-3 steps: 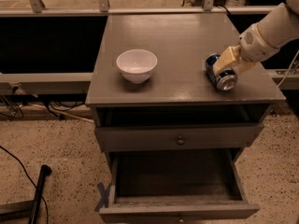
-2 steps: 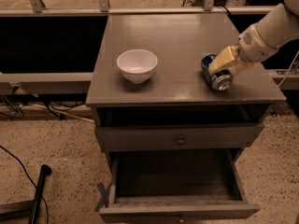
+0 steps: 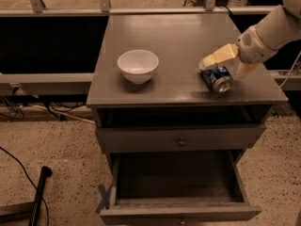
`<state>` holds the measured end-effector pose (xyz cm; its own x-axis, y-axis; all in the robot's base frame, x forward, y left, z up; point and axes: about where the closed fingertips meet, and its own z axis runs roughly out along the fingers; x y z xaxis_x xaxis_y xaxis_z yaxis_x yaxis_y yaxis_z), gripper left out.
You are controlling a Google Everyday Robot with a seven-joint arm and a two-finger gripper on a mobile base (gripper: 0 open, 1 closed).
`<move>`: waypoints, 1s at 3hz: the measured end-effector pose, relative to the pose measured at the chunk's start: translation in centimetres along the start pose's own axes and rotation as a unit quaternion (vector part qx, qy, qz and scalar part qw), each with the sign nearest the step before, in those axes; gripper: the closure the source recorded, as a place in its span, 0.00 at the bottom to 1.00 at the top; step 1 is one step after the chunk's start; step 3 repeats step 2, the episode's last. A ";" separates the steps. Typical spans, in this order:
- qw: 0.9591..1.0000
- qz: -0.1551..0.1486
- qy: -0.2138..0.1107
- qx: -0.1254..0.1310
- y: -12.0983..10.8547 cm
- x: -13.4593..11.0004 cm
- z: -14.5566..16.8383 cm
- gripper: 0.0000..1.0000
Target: Pick pepsi can from middle drawer and place on counter
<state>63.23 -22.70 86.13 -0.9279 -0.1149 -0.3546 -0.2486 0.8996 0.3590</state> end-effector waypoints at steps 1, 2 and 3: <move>1.000 0.013 -0.007 0.002 -0.3 0.2 -0.4 0.00; 0.998 0.057 -0.039 0.014 -1.0 0.5 -3.1 0.00; 0.998 0.057 -0.039 0.014 -1.0 0.5 -3.1 0.00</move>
Offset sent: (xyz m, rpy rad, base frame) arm -0.0257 -0.0527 0.0548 0.0516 -0.0627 -0.3094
